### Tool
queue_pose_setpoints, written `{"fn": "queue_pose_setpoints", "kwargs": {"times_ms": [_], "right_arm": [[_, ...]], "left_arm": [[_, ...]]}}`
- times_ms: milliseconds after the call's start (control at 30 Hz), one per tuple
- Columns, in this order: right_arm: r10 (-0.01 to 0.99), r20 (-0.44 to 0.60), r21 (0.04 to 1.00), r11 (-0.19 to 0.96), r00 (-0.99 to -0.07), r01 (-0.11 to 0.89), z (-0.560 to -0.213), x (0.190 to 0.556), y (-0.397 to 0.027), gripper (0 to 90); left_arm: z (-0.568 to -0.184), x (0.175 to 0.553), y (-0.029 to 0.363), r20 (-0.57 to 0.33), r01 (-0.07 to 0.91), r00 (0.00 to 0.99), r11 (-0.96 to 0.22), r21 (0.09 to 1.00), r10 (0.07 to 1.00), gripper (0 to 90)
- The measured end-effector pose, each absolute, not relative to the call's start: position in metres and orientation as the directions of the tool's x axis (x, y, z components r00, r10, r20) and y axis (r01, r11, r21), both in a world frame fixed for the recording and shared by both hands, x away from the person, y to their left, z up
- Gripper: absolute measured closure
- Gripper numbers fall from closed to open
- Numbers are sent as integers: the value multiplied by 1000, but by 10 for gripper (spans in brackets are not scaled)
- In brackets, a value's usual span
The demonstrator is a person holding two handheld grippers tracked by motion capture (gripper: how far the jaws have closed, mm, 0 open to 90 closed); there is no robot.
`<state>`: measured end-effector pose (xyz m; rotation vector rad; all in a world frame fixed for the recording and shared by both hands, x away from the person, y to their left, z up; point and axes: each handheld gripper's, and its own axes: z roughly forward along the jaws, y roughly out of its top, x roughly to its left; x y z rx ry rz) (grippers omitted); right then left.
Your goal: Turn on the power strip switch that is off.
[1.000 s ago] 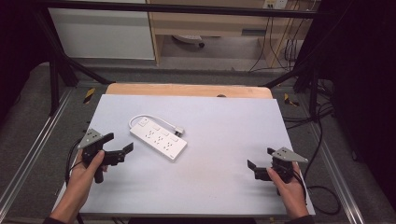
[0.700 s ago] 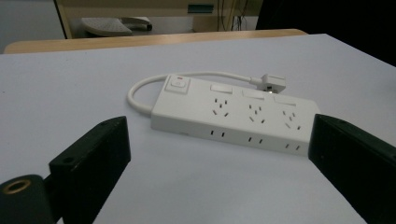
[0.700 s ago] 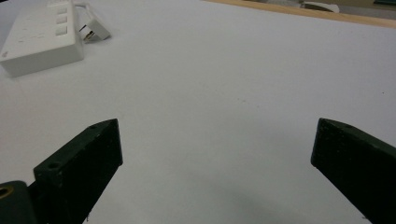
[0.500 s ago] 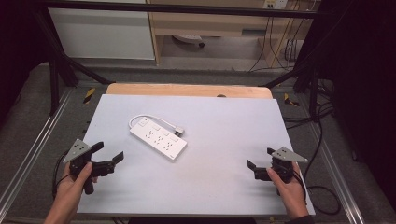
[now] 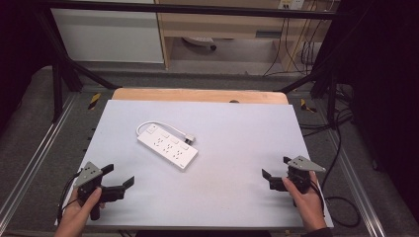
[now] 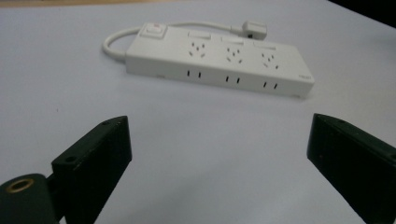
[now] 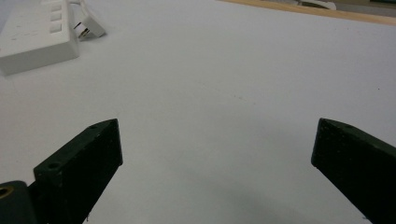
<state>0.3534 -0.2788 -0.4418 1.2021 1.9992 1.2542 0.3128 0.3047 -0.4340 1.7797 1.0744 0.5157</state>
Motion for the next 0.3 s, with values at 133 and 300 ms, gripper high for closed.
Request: {"fn": "queue_pose_setpoints", "kwargs": {"times_ms": [133,300], "right_arm": [[870,44,884,195,-490,425,-443,354,-279,24],[874,41,872,205,-485,445,-446,356,-277,22]], "left_arm": [[-447,306,319,-132,470,494,-136,872,859,71],[-450,297,336,-162,465,425,-61,883,891,93]]}}
